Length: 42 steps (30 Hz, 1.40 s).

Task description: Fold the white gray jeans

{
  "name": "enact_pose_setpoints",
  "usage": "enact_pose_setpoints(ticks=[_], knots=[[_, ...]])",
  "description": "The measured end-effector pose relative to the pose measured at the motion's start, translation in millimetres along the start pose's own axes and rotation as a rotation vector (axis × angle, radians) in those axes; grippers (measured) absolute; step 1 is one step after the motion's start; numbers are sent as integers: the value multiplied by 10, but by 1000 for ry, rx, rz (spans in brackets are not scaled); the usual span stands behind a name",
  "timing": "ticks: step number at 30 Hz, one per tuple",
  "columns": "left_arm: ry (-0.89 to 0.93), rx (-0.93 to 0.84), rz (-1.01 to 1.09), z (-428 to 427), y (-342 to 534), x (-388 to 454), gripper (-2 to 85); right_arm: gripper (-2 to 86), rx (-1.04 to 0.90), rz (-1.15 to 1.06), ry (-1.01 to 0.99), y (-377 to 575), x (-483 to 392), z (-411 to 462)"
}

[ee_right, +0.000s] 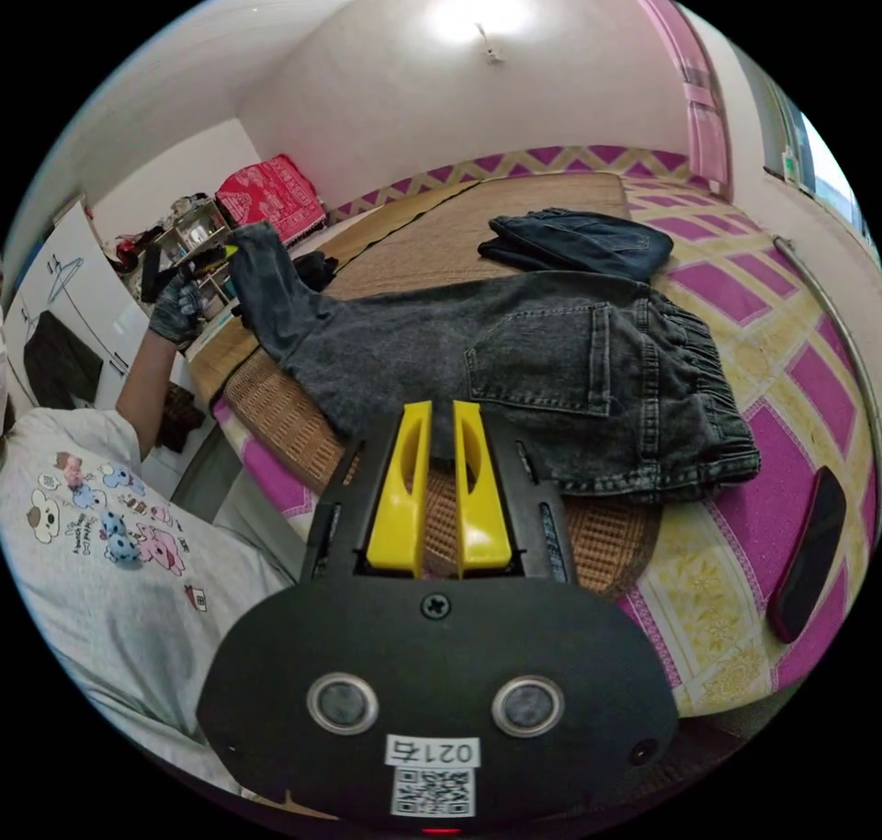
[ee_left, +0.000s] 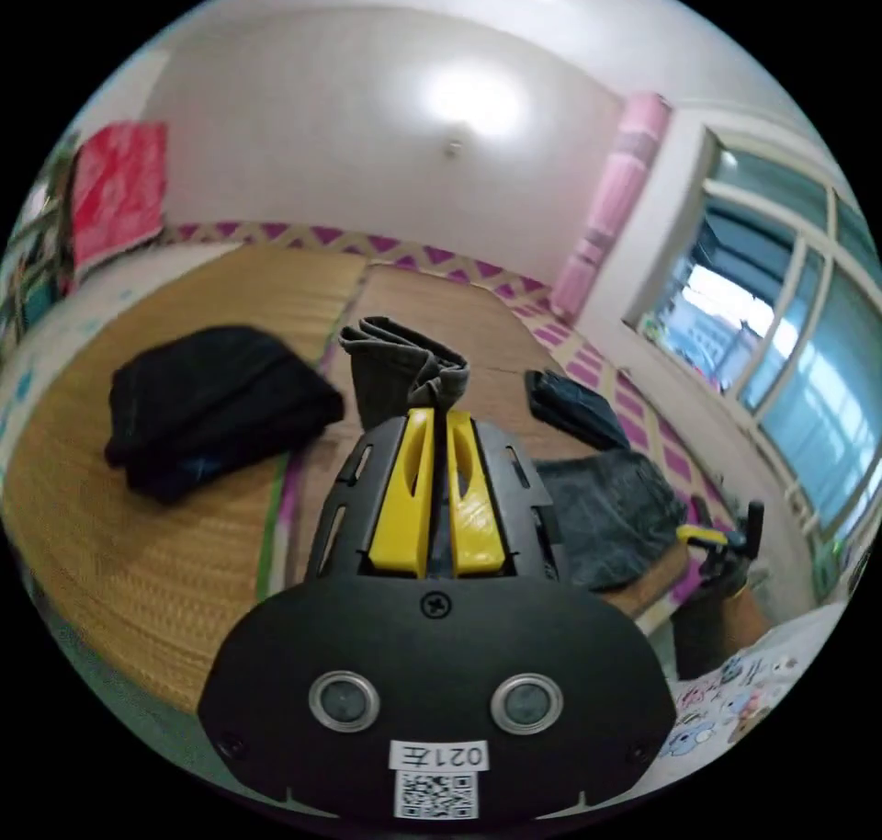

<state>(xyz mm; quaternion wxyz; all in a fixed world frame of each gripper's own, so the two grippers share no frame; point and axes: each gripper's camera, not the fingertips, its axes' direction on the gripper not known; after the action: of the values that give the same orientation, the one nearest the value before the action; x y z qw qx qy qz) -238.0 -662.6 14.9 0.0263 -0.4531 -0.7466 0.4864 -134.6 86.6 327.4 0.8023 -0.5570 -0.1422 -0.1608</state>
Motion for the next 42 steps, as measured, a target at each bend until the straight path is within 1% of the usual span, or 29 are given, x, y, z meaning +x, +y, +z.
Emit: enact_pose_setpoints(ticks=[1, 2, 4, 5, 7, 8, 10, 12, 13, 16, 19, 24, 29, 35, 39, 42], knots=[[19, -20, 102, 218, 66, 484, -9, 49, 3, -1, 10, 21, 26, -2], [32, -35, 145, 339, 113, 704, -9, 48, 6, -1, 18, 42, 51, 1], [91, -96, 274, 929, 446, 1525, -9, 48, 13, 4, 26, 76, 88, 9], [106, -124, 301, 1097, 554, 1710, -9, 48, 16, 8, 28, 95, 112, 15], [138, -226, 395, 1783, 1079, 2344, -8, 47, 26, 17, 26, 120, 147, 22], [129, -260, 415, 1966, 1229, 2472, -8, 47, 27, 23, 21, 131, 173, 32], [86, -413, 478, 2657, 1868, 2808, -6, 47, 22, 29, 19, 141, 210, 55], [90, -440, 488, 2887, 2233, 2874, -3, 48, 9, 34, 27, 140, 256, 80], [91, -399, 490, 2871, 2377, 2909, -1, 49, 8, 43, 34, 140, 298, 82], [85, -355, 530, 2847, 2638, 3053, 8, 49, 30, 84, 41, 136, 458, 61], [73, -417, 533, 3034, 2891, 3137, 20, 53, 44, 137, 31, 94, 650, 66], [79, -419, 559, 3116, 3213, 3243, 52, 81, 70, 285, 106, 7, 953, 23], [81, -408, 575, 3129, 3452, 3309, 54, 105, 132, 474, 163, 22, 1358, -105], [98, -384, 567, 3071, 3654, 3243, 61, 131, 177, 578, 256, 73, 1632, -171], [111, -369, 513, 2958, 3731, 2945, 63, 141, 224, 657, 202, 154, 1879, -155], [83, -372, 472, 2893, 3785, 2650, 62, 148, 286, 776, 53, 273, 2205, -84]])
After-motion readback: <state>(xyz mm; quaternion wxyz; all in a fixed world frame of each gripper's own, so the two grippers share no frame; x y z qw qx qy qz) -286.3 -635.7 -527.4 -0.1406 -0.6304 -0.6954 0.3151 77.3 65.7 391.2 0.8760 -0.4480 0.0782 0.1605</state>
